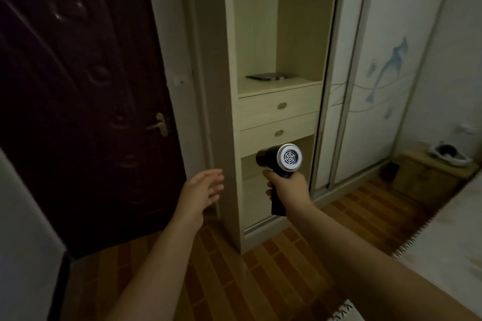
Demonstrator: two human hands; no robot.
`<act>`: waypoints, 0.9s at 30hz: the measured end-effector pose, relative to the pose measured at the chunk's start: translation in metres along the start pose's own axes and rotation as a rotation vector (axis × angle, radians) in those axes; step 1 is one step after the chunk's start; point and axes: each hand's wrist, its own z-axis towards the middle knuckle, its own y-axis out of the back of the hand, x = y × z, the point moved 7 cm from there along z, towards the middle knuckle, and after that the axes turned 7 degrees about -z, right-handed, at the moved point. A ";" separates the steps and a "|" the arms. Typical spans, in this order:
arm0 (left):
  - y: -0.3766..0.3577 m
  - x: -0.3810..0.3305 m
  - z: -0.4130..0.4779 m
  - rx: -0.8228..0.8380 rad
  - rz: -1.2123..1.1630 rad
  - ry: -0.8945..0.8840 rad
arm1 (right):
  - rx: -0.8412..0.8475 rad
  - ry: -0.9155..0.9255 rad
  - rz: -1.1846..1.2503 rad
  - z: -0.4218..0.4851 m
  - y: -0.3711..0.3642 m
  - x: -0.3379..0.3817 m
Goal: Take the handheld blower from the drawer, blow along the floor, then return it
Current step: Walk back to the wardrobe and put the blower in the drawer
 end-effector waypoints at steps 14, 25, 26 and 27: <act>0.038 -0.033 0.233 0.061 -0.009 -0.027 | -0.107 0.018 0.020 0.165 -0.128 -0.001; -0.058 -0.040 0.369 0.295 -0.023 -0.002 | -0.307 0.056 0.001 0.274 -0.107 0.016; -0.070 -0.039 0.375 0.317 -0.028 0.002 | -0.328 0.061 0.004 0.282 -0.099 0.017; -0.085 -0.037 0.383 0.340 -0.025 0.007 | -0.354 0.059 0.005 0.292 -0.089 0.017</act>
